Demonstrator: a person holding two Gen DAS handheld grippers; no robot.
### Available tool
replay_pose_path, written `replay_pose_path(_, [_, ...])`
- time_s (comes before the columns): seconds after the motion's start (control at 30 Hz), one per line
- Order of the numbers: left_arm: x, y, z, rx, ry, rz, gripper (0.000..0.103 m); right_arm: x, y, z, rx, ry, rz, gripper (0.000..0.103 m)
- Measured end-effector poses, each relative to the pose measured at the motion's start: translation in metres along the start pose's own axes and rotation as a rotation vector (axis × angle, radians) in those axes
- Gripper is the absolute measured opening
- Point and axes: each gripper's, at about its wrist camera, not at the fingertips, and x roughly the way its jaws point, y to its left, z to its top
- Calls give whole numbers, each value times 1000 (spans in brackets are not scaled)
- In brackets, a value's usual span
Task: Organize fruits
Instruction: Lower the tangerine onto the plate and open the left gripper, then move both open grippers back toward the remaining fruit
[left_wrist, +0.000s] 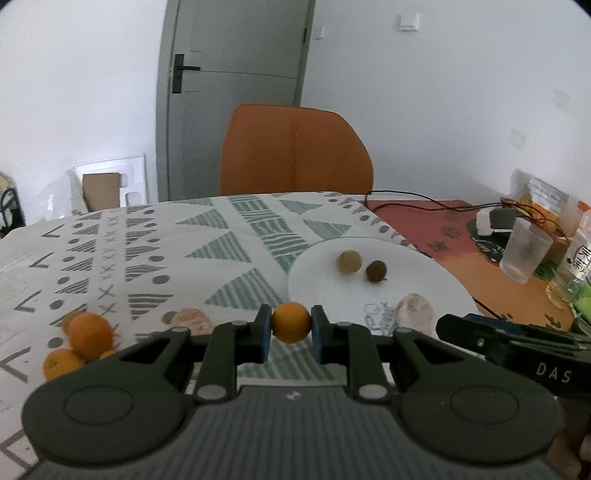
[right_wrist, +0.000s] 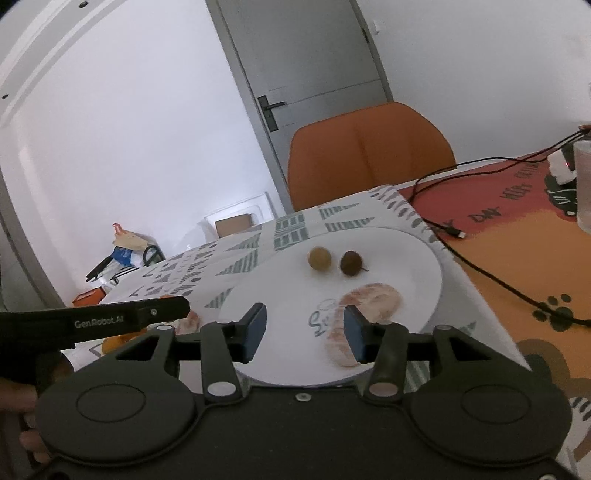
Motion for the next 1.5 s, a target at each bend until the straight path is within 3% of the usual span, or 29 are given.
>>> replay_pose_path(0.43, [12,-36,12,64,-1,-65,22,-4,-16,1,23,-4,-23,48])
replay_pose_path(0.57, [10,-41,12,94,-1,-35,33,-3,-16,0,23,0,-22,54])
replay_pose_path(0.63, [7,-37,12,85,3,-22,51,-4,-15,0,18,0,-19,55])
replay_pose_path(0.73, [0,-26,10,63,-16,15,70,-3,-11,-1,15,2,-10,57])
replay_pose_path(0.83, [-9,-14,9,46,-36,60,80,-2,-6,-2,10,4,-7,61])
replay_pose_path(1.17, [-36,31,5,-73,-68,121,93,1,20,-3,-23,-8,5,83])
replay_pose_path(1.5, [-52,57,-6,-75,-78,187,95,5,50,-5,-90,-13,33,94])
